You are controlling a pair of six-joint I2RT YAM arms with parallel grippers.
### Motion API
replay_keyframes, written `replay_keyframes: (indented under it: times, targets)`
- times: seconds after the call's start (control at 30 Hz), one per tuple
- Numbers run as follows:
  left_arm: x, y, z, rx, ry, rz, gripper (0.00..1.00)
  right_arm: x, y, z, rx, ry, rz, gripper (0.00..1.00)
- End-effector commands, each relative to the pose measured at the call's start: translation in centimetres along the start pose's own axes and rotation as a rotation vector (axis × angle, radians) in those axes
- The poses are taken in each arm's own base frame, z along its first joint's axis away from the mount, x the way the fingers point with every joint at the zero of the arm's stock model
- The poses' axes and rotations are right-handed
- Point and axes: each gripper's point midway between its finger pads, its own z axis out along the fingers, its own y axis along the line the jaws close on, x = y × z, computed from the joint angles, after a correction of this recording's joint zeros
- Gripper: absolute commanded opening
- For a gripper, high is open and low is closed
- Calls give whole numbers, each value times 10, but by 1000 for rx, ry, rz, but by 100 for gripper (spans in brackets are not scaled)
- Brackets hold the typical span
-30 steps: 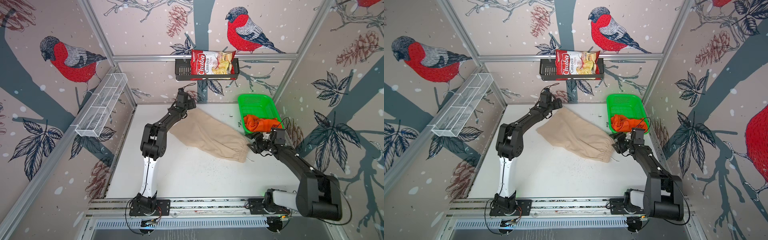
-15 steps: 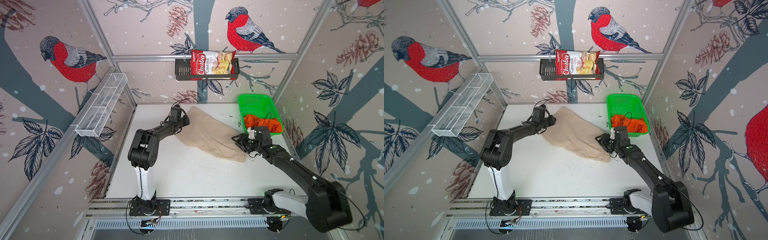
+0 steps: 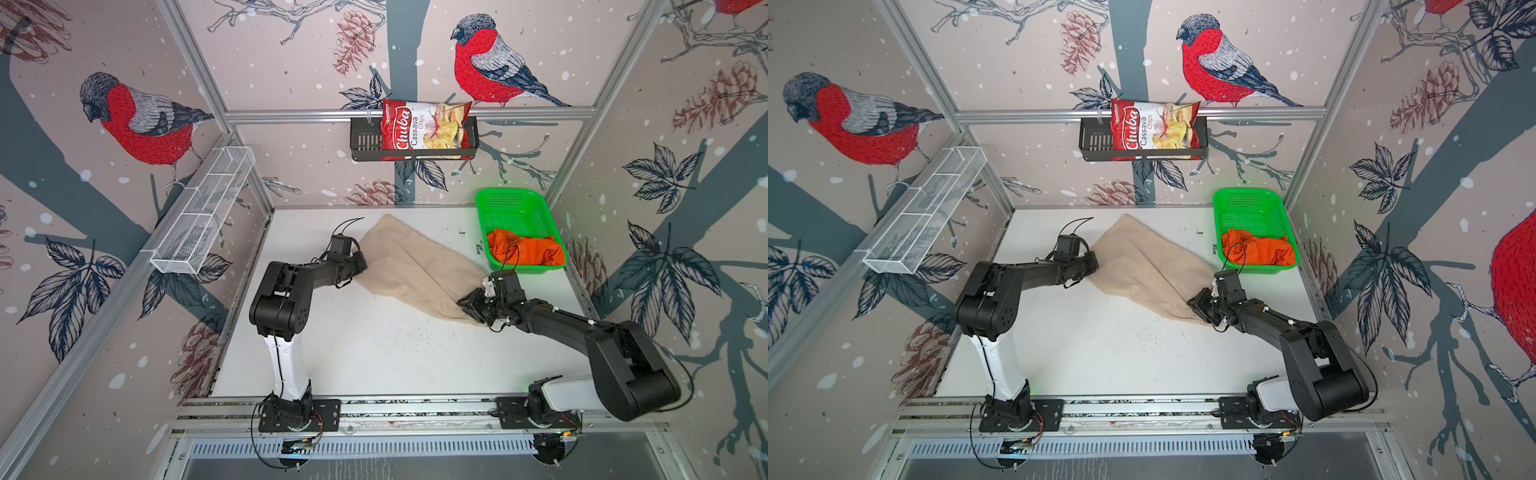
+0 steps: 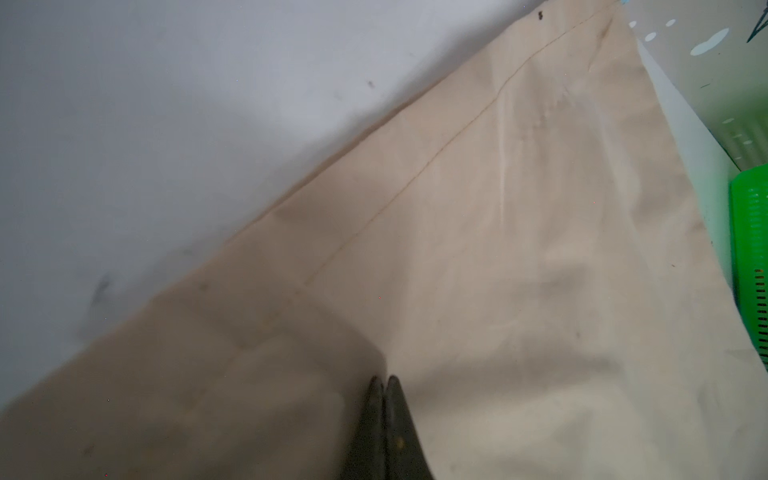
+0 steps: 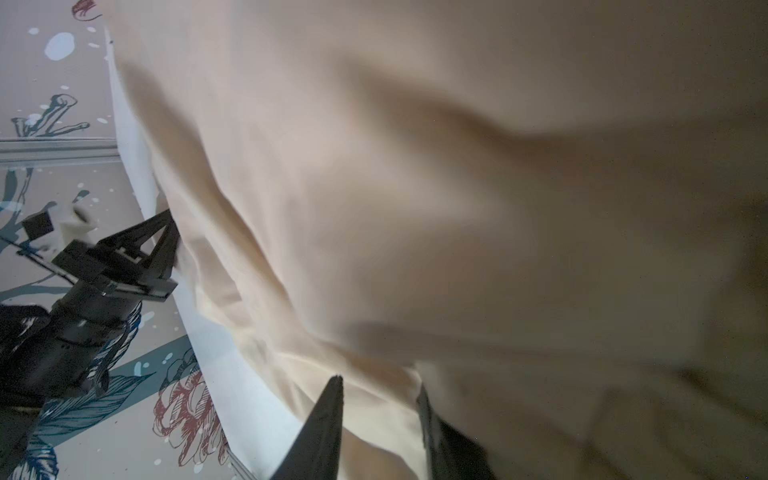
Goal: Fold and stack the shorts
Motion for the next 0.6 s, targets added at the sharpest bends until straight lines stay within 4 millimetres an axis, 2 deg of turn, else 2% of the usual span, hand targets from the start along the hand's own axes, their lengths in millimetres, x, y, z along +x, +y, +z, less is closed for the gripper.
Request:
replay_keyframes:
  times: [0.0,0.1,0.2,0.27,0.33,0.43,0.57]
  targets:
    - [24,44,-12,-144,40,-43,0,9,-29,-2,72,10,-5,34]
    - [38,60,-27,-174,48,-63,0,17,-45,-7,110,21,2,33]
    - [44,63,-45,-173,34,-67,0,17,-40,-15,109,4,-18,33]
    - [42,56,-58,-142,18,-71,0,11,-22,-24,85,-24,-56,36]
    - [38,44,-70,-96,1,-75,7,4,-1,-34,63,-59,-93,42]
    - [27,19,-87,-9,-30,-68,18,-7,31,-47,33,-113,-150,46]
    - [25,-18,-106,109,-37,-23,20,-16,72,-56,6,-168,-241,46]
